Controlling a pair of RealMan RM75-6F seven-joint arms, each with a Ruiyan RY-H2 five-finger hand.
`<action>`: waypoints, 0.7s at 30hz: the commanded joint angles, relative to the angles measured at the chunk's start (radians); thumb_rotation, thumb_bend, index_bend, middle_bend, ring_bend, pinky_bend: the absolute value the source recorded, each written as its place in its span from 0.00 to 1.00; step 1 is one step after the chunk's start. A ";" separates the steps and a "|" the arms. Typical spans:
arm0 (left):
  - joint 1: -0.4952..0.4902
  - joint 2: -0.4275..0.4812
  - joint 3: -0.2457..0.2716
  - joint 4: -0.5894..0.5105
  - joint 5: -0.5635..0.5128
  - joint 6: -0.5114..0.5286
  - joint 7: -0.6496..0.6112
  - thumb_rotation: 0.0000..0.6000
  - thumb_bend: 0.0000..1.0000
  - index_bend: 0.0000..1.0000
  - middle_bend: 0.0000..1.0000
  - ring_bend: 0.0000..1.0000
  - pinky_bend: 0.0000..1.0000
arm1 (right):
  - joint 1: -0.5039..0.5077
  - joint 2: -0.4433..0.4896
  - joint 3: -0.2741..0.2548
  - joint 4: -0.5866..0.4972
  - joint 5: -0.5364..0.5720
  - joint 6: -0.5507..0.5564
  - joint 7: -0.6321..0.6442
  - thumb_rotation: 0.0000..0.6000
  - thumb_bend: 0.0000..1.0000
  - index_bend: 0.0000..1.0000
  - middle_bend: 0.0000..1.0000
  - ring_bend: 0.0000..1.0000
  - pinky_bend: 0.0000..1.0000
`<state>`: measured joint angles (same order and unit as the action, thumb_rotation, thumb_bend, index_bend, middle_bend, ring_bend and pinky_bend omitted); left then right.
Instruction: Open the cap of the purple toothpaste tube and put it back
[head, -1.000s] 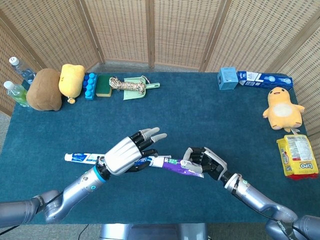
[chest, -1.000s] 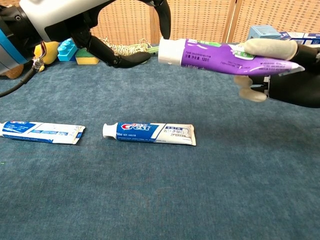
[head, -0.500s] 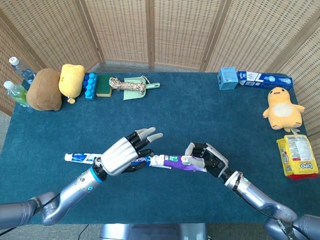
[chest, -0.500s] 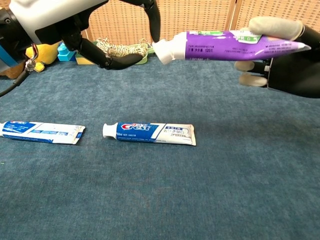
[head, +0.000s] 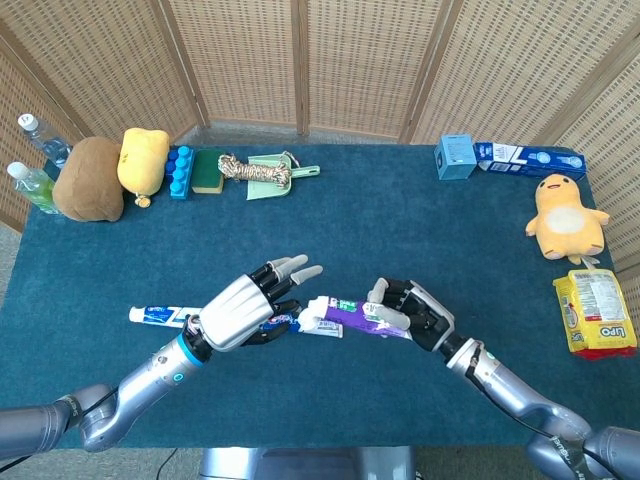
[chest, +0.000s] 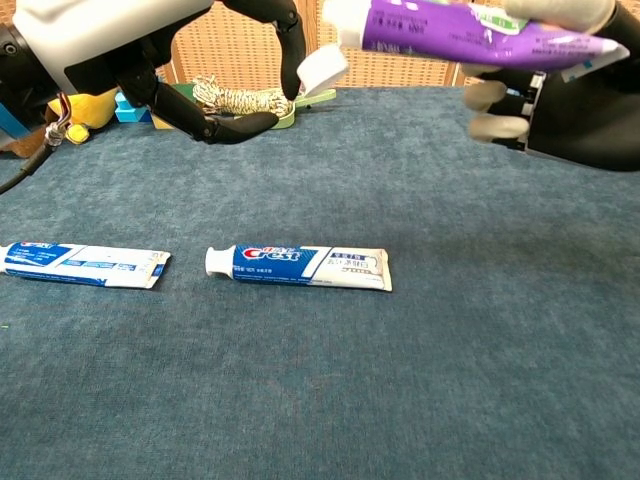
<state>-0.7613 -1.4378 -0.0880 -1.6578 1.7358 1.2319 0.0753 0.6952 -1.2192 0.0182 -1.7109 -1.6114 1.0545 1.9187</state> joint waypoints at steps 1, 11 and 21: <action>-0.001 -0.003 -0.001 0.003 0.002 0.000 0.001 1.00 0.33 0.48 0.08 0.00 0.15 | 0.004 0.000 0.008 -0.015 0.003 0.002 0.003 1.00 0.51 0.88 0.68 0.64 0.73; 0.006 0.007 -0.004 -0.007 0.014 0.021 0.008 1.00 0.33 0.47 0.06 0.00 0.13 | 0.011 0.004 0.015 -0.036 0.016 -0.013 -0.037 1.00 0.51 0.88 0.68 0.64 0.73; 0.087 0.134 0.000 -0.094 0.016 0.120 0.025 1.00 0.33 0.47 0.07 0.00 0.13 | 0.002 -0.005 0.012 0.012 0.060 -0.051 -0.059 1.00 0.51 0.88 0.69 0.64 0.73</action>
<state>-0.6896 -1.3223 -0.0864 -1.7365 1.7529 1.3362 0.0954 0.6978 -1.2228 0.0300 -1.7009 -1.5540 1.0058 1.8619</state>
